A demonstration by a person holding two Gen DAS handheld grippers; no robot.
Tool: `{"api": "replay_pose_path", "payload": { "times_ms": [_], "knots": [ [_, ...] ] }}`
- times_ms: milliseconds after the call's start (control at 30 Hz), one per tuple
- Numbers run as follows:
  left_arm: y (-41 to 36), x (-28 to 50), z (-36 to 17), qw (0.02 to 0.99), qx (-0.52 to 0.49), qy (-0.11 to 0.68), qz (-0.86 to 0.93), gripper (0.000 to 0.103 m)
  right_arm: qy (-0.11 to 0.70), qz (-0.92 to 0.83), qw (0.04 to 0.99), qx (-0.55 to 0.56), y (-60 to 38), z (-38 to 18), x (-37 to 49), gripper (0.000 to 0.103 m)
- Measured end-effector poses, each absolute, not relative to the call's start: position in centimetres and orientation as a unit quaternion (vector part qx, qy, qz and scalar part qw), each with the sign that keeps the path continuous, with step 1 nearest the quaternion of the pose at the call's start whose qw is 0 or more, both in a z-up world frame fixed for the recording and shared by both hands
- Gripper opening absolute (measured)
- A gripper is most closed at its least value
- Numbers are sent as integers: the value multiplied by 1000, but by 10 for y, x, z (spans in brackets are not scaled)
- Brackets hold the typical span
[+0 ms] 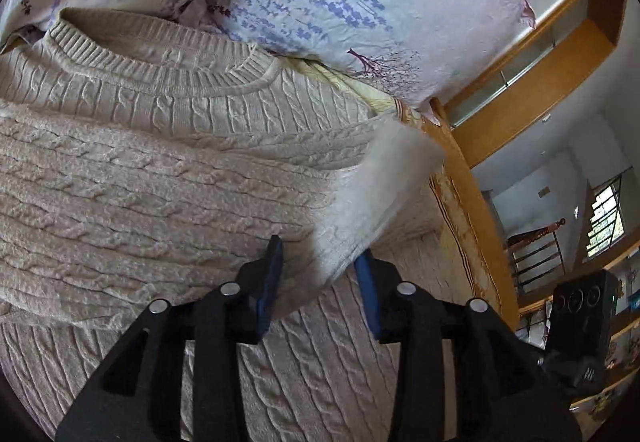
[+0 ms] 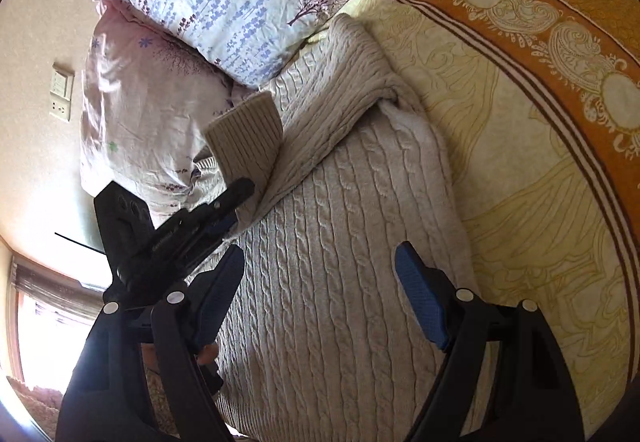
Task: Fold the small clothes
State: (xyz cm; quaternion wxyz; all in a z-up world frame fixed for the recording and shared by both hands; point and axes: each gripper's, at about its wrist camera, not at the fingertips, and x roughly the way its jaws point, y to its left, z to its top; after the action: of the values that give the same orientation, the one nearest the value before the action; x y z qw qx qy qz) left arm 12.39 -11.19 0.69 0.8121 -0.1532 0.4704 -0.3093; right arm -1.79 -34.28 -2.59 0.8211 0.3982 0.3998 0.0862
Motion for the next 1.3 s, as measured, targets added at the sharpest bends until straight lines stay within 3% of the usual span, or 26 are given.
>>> {"api": "replay_pose_path", "payload": {
  "times_ms": [67, 100, 300, 533, 667, 700, 767, 867, 1033, 1167, 1200, 1233, 1267, 1300],
  "knots": [
    [-100, 116, 16, 816, -153, 462, -311, 63, 388, 95, 827, 395, -343, -19, -9, 70],
    [-91, 112, 21, 823, -147, 454, -306, 64, 386, 101, 830, 390, -342, -15, -2, 69],
    [4, 93, 47, 881, -106, 418, -192, 64, 394, 102, 843, 351, -330, -3, 52, 56],
    [120, 71, 37, 886, -125, 442, -56, 64, 433, 60, 851, 290, -323, -12, 104, 55],
    [142, 65, 24, 875, -135, 463, -40, 64, 457, 60, 846, 269, -314, -25, 107, 42],
    [144, 65, 20, 872, -134, 469, -39, 64, 458, 65, 847, 264, -311, -26, 106, 35],
    [144, 65, 13, 866, -135, 480, -39, 64, 464, 78, 843, 259, -304, -28, 105, 14],
    [141, 66, 8, 865, -135, 482, -43, 64, 446, 83, 862, 226, -293, -18, 100, 8],
    [137, 72, 7, 865, -131, 483, -46, 64, 399, 45, 894, 198, -295, 12, 113, 7],
    [137, 70, 6, 866, -131, 480, -49, 64, 464, 24, 867, 180, -298, -16, 131, 9],
    [139, 70, 6, 865, -134, 481, -52, 64, 464, 27, 864, 196, -301, -18, 127, 13],
    [140, 69, 7, 863, -142, 482, -57, 64, 454, 30, 864, 214, -306, -15, 121, 26],
    [143, 67, 7, 861, -152, 481, -63, 64, 443, 36, 866, 229, -312, -11, 114, 48],
    [145, 64, 6, 859, -163, 481, -71, 64, 432, 41, 868, 242, -318, -7, 105, 58]
  ]
}}
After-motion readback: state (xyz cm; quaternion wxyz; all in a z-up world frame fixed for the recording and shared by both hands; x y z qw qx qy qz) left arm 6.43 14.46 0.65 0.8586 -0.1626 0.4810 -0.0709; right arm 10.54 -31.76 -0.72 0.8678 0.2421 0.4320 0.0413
